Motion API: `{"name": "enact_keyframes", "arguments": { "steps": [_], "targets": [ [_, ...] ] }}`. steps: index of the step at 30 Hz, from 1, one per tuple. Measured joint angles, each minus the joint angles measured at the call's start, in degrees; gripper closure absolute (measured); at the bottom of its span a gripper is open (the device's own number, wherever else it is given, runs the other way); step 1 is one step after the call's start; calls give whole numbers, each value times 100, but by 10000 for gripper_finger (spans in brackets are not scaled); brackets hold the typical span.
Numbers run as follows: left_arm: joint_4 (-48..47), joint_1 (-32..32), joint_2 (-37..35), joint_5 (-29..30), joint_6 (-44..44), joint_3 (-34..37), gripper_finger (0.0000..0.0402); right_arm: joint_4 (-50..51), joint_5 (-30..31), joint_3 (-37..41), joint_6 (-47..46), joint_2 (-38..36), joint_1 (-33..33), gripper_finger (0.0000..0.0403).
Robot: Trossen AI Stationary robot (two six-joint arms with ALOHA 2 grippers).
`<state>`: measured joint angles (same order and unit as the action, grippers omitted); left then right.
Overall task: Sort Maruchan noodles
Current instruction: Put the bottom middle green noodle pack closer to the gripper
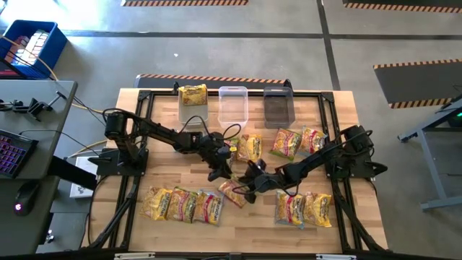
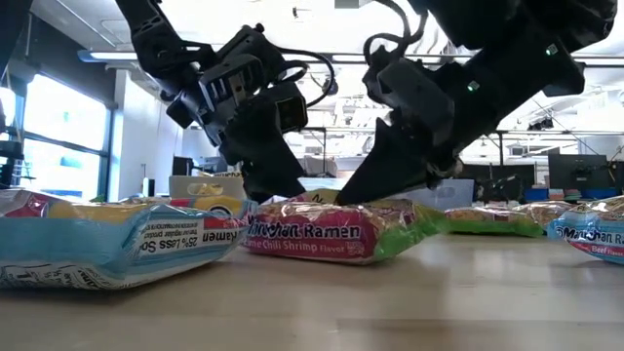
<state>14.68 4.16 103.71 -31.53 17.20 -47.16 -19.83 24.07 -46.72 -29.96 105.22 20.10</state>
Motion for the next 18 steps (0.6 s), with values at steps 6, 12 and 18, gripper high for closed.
{"name": "enact_keyframes", "arguments": {
  "steps": [6,12,18],
  "targets": [
    [-15,0,-1,-1,14,0,243,-273,364,0,820,-56,104,403],
    [-32,9,-1,2,10,2,243,-379,559,-2,1096,-75,183,403],
    [-42,107,-1,-43,15,5,243,-400,742,-2,1229,-75,299,403]
  ]
}}
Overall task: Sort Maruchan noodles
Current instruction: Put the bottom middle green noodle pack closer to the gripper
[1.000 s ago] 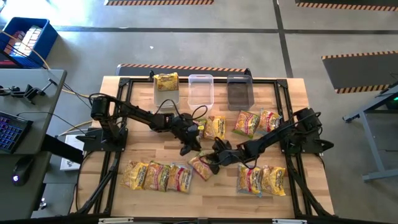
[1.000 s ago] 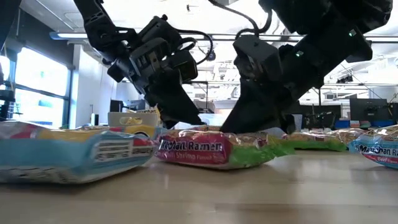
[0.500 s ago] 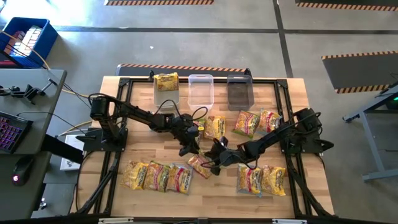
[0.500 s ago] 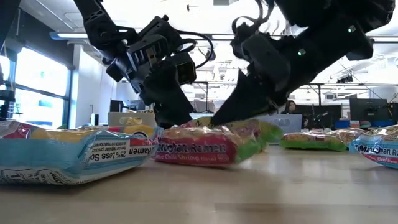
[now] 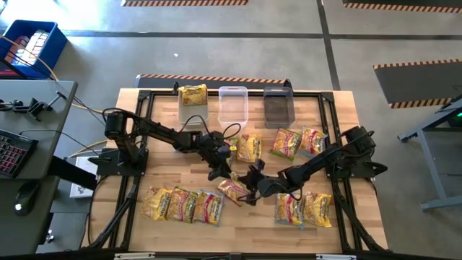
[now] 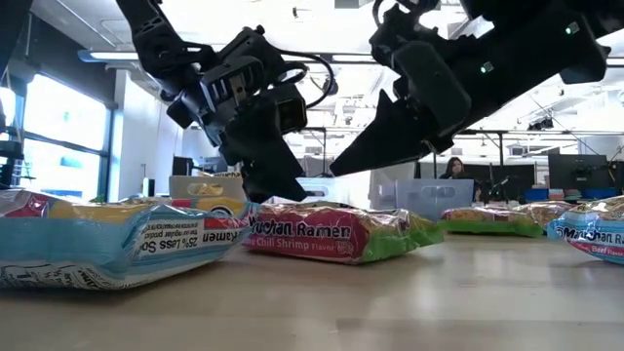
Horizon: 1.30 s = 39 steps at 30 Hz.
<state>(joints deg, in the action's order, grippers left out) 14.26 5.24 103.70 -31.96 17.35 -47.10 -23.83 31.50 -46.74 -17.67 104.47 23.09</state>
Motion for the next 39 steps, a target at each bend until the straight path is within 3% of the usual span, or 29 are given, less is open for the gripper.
{"name": "enact_keyframes", "arguments": {
  "steps": [3,7,13,17,19,22,27,34,39],
  "targets": [
    [0,87,0,1,35,1,243,69,-91,-2,-323,0,-3,403],
    [-69,148,-38,3,97,1,243,455,-401,-2,-1604,0,-166,386],
    [-588,141,-434,161,-341,33,243,566,-789,-2,-2628,0,-364,285],
    [-1085,-1,-913,886,-625,78,243,743,-975,-7,-3017,4,-478,212],
    [-1272,-128,-1084,1258,-659,213,243,872,-1127,-7,-3147,11,-523,187],
    [-1259,-306,-1186,1359,-395,382,243,940,-1360,-7,-3190,11,-553,172],
    [-918,-535,-1169,1357,103,604,243,888,-1668,-8,-3174,44,-607,203],
    [-524,-571,-1117,1365,483,783,243,635,-1758,-22,-2916,199,-662,306],
    [-519,-564,-1117,1367,510,794,243,306,-1662,-16,-2039,239,-633,369]
  ]
}}
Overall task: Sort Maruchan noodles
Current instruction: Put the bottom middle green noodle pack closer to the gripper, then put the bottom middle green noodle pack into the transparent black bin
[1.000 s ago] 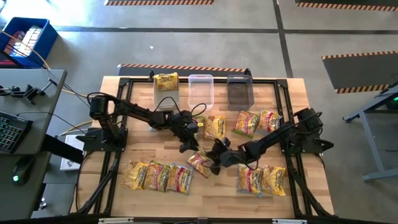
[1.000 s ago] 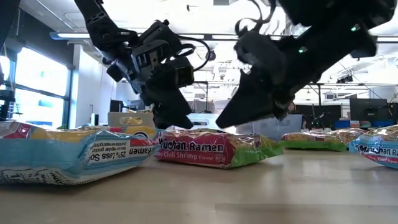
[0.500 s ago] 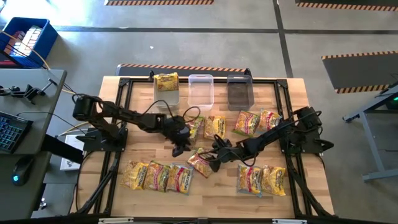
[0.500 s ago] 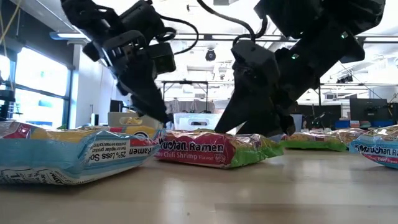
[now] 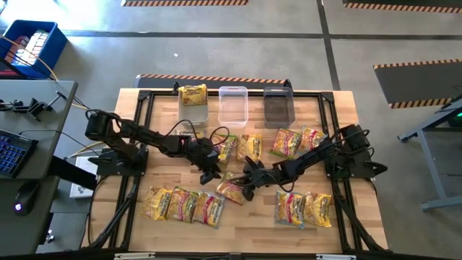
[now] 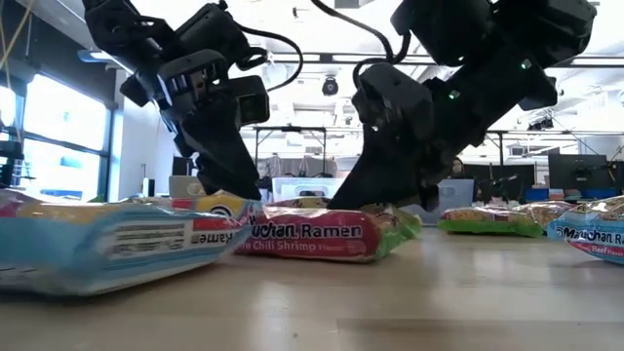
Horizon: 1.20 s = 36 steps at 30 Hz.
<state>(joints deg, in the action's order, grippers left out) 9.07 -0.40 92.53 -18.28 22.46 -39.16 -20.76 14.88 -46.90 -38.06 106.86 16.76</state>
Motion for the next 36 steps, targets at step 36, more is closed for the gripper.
{"name": "enact_keyframes", "arguments": {
  "steps": [36],
  "targets": [
    [445,76,612,-69,-661,-138,243,745,654,-207,1682,-822,395,389]
  ]
}}
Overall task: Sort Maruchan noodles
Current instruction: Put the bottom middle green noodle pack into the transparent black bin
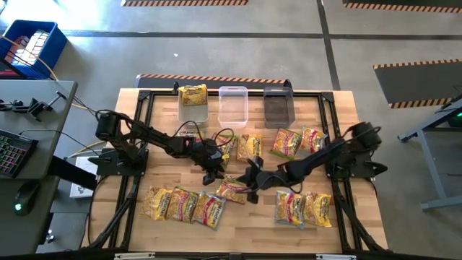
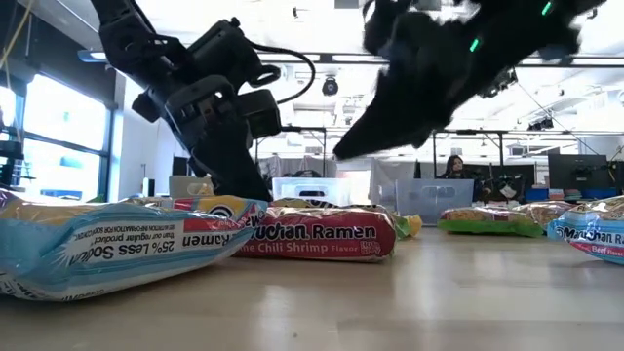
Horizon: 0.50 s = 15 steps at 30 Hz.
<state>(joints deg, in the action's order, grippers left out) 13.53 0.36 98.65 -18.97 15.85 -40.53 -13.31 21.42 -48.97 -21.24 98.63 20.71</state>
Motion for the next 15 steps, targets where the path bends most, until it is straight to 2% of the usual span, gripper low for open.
{"name": "enact_keyframes", "arguments": {
  "steps": [3,6,15],
  "targets": [
    [8,0,-36,-18,-3,-1,243,715,119,-9,-344,-302,198,391],
    [-22,0,-35,-40,-6,4,243,1187,254,1,-705,-296,316,400],
    [-42,4,-35,-170,55,4,243,1184,232,-3,-1247,205,240,402]
  ]
}}
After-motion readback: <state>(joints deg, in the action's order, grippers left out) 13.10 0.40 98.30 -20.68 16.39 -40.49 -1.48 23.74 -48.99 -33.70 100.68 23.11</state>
